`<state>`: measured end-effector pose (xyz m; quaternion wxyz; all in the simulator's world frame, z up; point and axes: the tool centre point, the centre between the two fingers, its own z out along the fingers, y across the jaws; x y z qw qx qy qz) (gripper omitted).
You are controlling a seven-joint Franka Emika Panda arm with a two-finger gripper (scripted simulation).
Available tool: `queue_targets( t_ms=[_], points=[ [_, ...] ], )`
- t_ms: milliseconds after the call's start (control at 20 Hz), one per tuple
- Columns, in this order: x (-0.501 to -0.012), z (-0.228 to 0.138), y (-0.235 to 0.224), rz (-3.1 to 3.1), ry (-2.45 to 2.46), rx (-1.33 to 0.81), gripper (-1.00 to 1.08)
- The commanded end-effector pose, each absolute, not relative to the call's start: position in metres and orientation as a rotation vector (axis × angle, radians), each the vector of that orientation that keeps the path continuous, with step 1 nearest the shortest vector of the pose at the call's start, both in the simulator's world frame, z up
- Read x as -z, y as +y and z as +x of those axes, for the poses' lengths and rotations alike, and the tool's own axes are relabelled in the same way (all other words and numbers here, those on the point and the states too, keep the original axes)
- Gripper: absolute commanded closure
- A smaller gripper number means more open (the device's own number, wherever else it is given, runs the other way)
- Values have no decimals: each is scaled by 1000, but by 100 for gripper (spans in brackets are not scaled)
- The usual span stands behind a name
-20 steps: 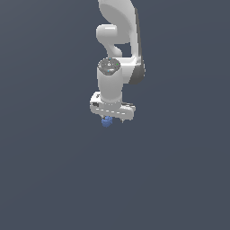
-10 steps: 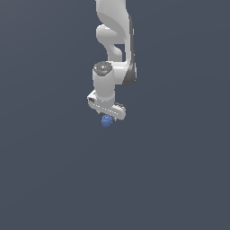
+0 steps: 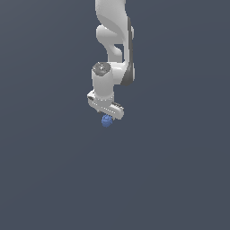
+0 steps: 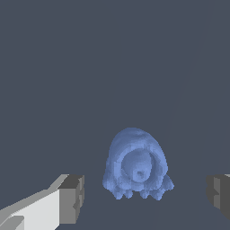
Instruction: Pick up the object and move it to a goal position.
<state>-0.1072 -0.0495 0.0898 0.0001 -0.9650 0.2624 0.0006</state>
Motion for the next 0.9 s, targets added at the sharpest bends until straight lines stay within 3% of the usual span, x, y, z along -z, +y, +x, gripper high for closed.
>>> queue_targets(
  t_ms=[0, 800, 850],
  points=[
    [-88, -107, -49, -3031, 824, -2, -92],
    [-40, -109, -50, -3029, 832, 0, -92],
    [-40, -109, -50, -3029, 832, 0, 108]
  ],
)
